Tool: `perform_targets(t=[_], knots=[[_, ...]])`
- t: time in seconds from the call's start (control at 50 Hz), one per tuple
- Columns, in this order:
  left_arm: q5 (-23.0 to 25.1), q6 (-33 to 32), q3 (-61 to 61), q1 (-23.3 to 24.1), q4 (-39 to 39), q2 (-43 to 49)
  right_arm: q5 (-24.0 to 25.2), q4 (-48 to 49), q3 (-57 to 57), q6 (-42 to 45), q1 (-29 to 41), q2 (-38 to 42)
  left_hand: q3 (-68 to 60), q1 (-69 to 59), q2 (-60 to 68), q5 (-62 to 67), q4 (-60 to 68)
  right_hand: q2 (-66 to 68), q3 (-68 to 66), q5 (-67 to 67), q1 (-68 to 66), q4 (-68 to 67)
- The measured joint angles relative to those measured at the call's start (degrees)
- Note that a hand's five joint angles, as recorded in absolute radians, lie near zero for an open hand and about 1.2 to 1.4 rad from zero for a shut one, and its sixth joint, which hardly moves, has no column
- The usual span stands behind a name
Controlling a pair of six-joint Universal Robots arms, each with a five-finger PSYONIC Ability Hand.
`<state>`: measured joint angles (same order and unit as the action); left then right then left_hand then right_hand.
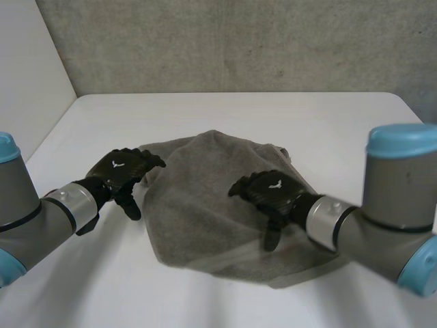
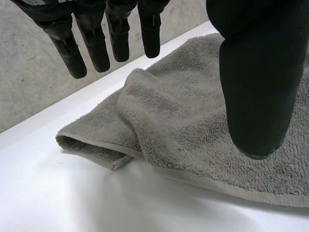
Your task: Fold the towel.
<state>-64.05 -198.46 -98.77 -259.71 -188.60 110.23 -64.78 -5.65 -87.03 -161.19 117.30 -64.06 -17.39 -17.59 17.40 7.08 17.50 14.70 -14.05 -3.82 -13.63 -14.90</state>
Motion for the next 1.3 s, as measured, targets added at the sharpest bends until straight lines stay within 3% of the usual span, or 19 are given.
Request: perform_targets(t=[0.12,0.26,0.48,0.68,0.74,0.84,1.0,1.18,1.3], knots=[[-0.02,0.00,-0.01,0.00,-0.01,-0.17,-4.60,3.49,-3.36,-6.09,6.22,-0.37,0.00,0.00,0.00,0.00,-0.01,0.15,-0.04,-0.02,-0.80,-0.11],[-0.03,0.00,0.04,0.00,-0.02,-0.19,-5.80,6.73,-5.03,-10.74,11.88,0.98,0.00,0.00,0.00,0.01,-0.01,1.07,-2.30,-3.11,-3.04,-0.92],[-0.11,0.00,0.02,-0.02,-0.03,-0.25,-6.47,10.72,-4.07,-13.31,15.24,5.73,0.00,0.00,0.00,0.01,-0.01,11.32,-12.45,-13.71,-12.63,-12.00],[-0.11,0.00,-0.10,-0.03,-0.33,-0.36,-12.20,12.77,-2.04,-11.87,15.60,9.13,0.00,0.00,0.00,0.01,-0.01,24.68,-25.59,-25.82,-25.85,-24.54],[-0.11,0.00,-0.11,-0.01,-0.36,-0.37,-13.24,13.29,-1.89,-10.74,15.38,9.45,0.00,0.00,0.00,-0.01,-0.01,44.35,-44.19,-44.92,-45.55,-43.61],[-0.11,0.00,-0.11,0.02,-0.41,-0.41,-14.03,13.42,-2.30,-9.08,14.81,8.45,0.00,0.00,0.00,-0.04,-0.02,60.61,-61.00,-62.55,-61.93,-61.22],[-0.12,0.00,-0.18,0.21,-0.38,-0.45,-14.04,10.79,-7.08,-2.68,10.27,-2.03,0.11,0.16,-0.14,-0.13,-0.11,60.62,-61.22,-62.89,-62.18,-61.89],[-0.12,0.02,-0.24,0.48,-1.11,-0.33,-10.94,2.09,-14.02,17.35,-6.99,-9.75,0.82,0.83,-0.81,-0.77,-0.79,60.62,-62.20,-62.99,-62.37,-61.89],[-0.18,0.07,-0.26,1.16,-3.17,0.10,-6.57,-1.99,-14.62,22.61,-16.26,-10.59,0.82,0.83,-0.81,-0.78,-0.79,60.62,-62.20,-62.99,-62.50,-61.89]])
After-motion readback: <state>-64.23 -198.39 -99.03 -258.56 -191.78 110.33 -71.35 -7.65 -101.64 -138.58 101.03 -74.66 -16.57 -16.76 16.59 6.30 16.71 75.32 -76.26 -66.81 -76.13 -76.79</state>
